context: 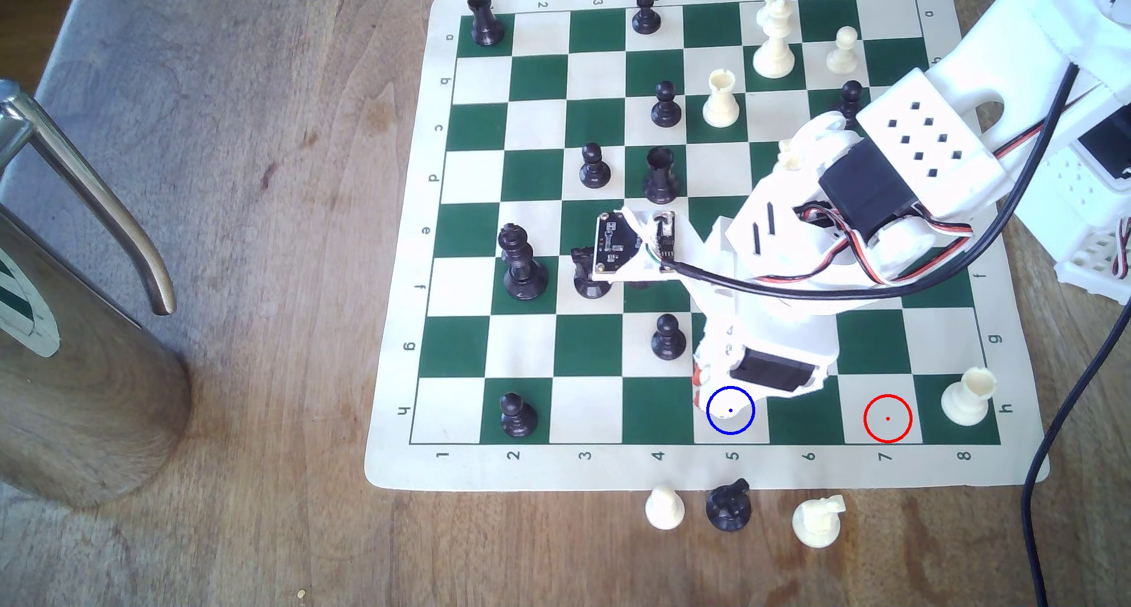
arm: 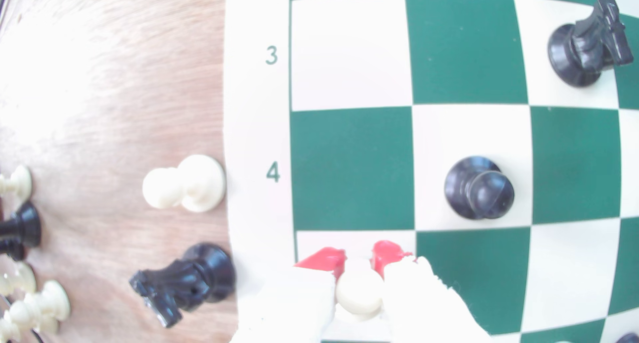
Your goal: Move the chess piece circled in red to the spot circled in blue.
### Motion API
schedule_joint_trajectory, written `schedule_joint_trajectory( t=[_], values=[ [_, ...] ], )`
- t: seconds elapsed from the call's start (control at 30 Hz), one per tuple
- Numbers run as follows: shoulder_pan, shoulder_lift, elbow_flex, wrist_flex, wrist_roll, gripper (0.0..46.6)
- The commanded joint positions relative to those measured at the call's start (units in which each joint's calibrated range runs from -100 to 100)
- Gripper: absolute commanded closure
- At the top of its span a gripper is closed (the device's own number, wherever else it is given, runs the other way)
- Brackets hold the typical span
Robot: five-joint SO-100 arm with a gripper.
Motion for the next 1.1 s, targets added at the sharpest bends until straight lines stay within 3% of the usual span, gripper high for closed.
schedule_joint_trajectory(
  t=[0.0,0.07,0.33,0.47,0.83,1.07],
  values=[
    [-1.12,-0.27,0.08,-1.00,-0.54,45.6],
    [-1.27,-0.19,0.17,-1.00,-0.63,45.1],
    [-1.12,-0.95,0.80,-0.67,-0.88,33.0],
    [-0.41,-3.33,2.25,-0.18,-0.88,29.5],
    [1.31,-15.47,9.51,5.88,-0.59,28.6],
    [-2.13,-25.48,9.96,16.28,-1.37,27.5]
  ],
)
